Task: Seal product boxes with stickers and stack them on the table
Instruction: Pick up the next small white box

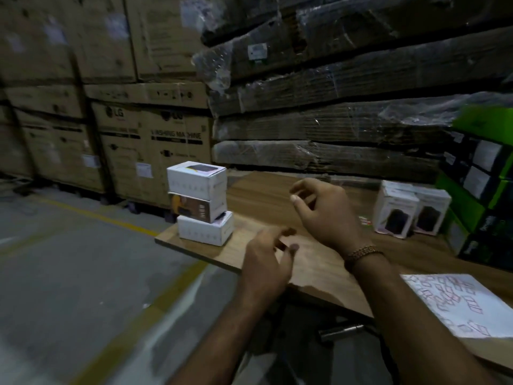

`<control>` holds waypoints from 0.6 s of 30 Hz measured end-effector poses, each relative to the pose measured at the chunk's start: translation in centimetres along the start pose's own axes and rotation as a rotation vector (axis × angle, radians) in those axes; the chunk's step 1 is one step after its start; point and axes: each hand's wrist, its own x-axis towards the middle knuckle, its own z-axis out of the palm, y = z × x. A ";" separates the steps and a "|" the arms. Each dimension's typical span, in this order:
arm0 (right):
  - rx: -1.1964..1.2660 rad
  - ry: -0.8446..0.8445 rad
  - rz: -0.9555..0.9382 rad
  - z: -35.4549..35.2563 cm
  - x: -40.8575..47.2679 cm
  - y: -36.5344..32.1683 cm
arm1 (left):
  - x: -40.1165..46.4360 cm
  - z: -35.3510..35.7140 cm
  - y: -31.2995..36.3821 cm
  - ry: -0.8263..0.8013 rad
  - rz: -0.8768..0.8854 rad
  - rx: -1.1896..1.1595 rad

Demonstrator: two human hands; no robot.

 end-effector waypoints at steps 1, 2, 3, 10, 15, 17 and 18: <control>0.052 0.001 0.020 0.7 0.1 -0.9 | 0.4 -1.5 -0.4 0.097 0.071 0.029; 0.097 -0.006 0.043 1.3 0.2 -1.9 | 0.7 -3.1 -0.5 0.194 0.131 0.044; 0.137 -0.016 0.062 1.9 0.4 -2.7 | 1.0 -4.5 -0.5 0.292 0.170 0.038; 0.303 -0.076 0.154 6.6 2.8 -8.5 | 6.9 -12.0 -2.5 0.802 0.110 0.094; 0.267 -0.148 0.183 9.9 4.5 -10.7 | 10.5 -13.8 -5.2 0.718 -0.231 0.152; 0.212 -0.166 0.192 11.0 5.3 -11.0 | 11.5 -14.5 -6.1 0.596 -0.424 0.227; 0.192 -0.172 0.192 11.5 5.7 -11.0 | 11.8 -14.7 -6.3 0.536 -0.498 0.216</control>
